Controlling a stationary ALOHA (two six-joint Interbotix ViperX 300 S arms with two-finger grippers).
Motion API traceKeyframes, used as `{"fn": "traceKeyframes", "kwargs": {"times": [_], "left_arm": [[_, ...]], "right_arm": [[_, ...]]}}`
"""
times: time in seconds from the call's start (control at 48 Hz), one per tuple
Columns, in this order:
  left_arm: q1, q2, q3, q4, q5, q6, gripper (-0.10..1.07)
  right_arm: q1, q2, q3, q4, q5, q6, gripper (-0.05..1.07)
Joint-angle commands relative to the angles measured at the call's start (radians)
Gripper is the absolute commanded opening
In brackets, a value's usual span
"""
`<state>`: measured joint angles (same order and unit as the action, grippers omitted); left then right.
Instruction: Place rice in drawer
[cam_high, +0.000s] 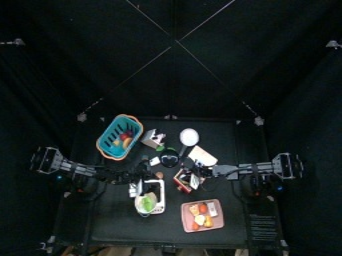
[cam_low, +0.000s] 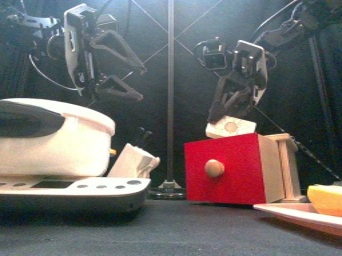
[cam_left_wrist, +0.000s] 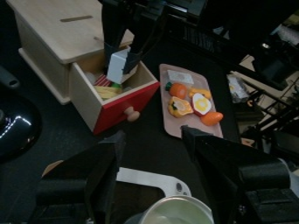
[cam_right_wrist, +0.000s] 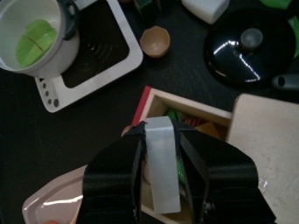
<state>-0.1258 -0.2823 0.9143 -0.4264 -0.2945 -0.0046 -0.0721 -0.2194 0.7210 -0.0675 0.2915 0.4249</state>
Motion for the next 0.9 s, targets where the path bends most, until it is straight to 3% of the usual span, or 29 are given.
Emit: {"fn": "traceKeyframes", "kwargs": {"times": [0.0,0.479,0.875], "left_arm": [[0.002,-0.003,-0.011,-0.002,-0.008,0.002,0.9],[0.002,0.003,-0.011,-0.002,-0.008,0.002,0.9],[0.002,0.006,-0.011,-0.002,-0.008,0.002,0.9]], "right_arm": [[-0.005,-0.014,-0.021,-0.002,0.021,0.04,0.54],[-0.006,0.028,-0.051,-0.005,0.046,0.221,0.54],[-0.006,0.077,-0.075,-0.058,0.087,0.224,0.54]]}}
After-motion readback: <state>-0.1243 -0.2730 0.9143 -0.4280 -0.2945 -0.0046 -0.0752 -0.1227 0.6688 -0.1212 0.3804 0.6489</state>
